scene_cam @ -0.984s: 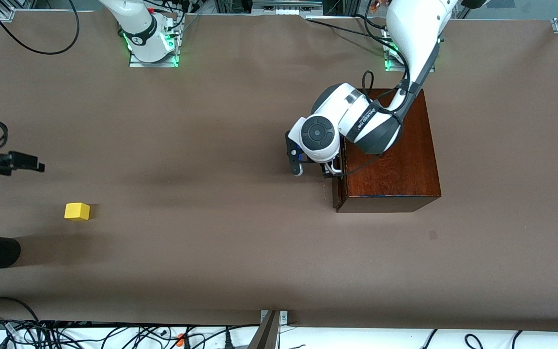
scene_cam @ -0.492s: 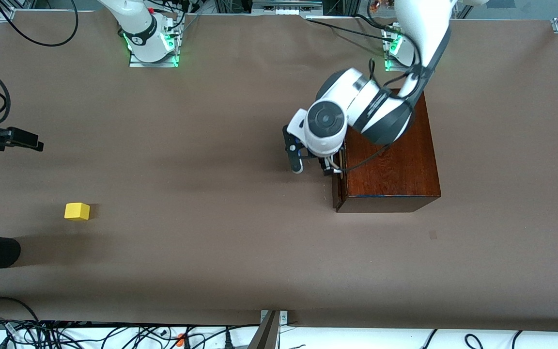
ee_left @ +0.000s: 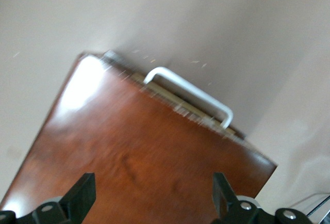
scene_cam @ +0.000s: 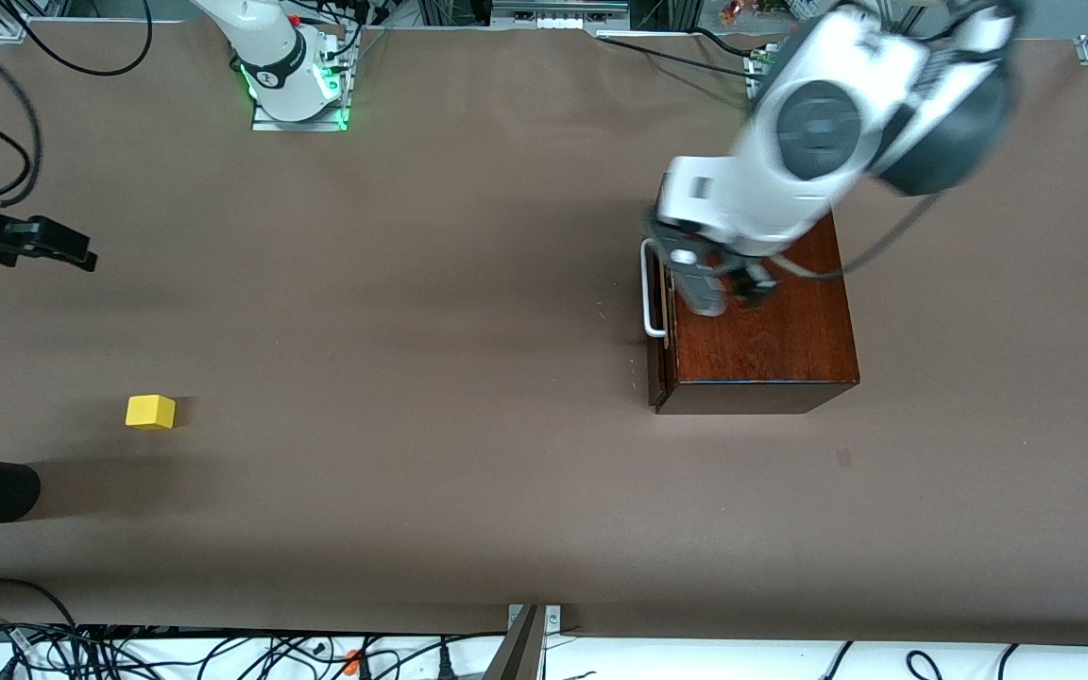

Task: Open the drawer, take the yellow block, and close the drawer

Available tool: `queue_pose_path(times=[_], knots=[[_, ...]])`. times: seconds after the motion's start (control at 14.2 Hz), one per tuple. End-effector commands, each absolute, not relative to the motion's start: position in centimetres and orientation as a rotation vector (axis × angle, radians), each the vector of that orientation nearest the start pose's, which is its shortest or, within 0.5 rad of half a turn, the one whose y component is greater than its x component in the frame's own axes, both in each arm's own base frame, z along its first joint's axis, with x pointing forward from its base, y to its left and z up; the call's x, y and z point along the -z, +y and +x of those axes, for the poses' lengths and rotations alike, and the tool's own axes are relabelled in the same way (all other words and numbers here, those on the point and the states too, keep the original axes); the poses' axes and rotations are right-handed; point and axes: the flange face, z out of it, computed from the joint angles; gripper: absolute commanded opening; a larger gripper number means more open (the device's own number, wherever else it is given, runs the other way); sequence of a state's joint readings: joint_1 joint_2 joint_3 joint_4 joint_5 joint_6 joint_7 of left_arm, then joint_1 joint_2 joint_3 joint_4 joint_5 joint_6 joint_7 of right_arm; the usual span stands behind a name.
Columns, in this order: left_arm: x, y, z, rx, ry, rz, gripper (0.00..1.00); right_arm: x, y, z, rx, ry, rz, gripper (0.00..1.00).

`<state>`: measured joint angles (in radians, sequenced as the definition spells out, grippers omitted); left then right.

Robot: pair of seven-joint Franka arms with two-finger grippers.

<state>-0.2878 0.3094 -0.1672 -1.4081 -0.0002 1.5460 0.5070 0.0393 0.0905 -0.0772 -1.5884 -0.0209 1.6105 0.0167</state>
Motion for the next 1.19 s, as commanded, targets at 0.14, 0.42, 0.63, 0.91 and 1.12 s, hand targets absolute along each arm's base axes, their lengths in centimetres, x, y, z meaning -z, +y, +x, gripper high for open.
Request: queue_pose_path(times=[0.14,0.42,0.63,0.91,1.12], knots=[[-57.8,-16.3,59.8,-0.255,1.078,-2.983,1.00,-58.4,-1.3,56.3,-0.096,0.104,-3.181,1.00],[-59.1,-11.0,59.8,-0.352,0.493,-3.087,1.00,-58.4,-1.6,56.1,-0.121,0.114,-3.177,1.00],[-61.2,-8.2,59.4,-0.267,0.271,-3.100,1.00,-58.3,-1.5,56.1,-0.133,0.112,-3.171,1.00],[-60.7,-6.5,56.5,-0.025,0.101,-3.125,1.00,-58.2,-1.6,56.3,-0.136,0.108,-3.167,1.00],[-60.9,-3.9,55.7,0.004,0.054,-3.126,1.00,-58.4,-1.4,56.4,-0.121,0.115,-3.170,1.00]])
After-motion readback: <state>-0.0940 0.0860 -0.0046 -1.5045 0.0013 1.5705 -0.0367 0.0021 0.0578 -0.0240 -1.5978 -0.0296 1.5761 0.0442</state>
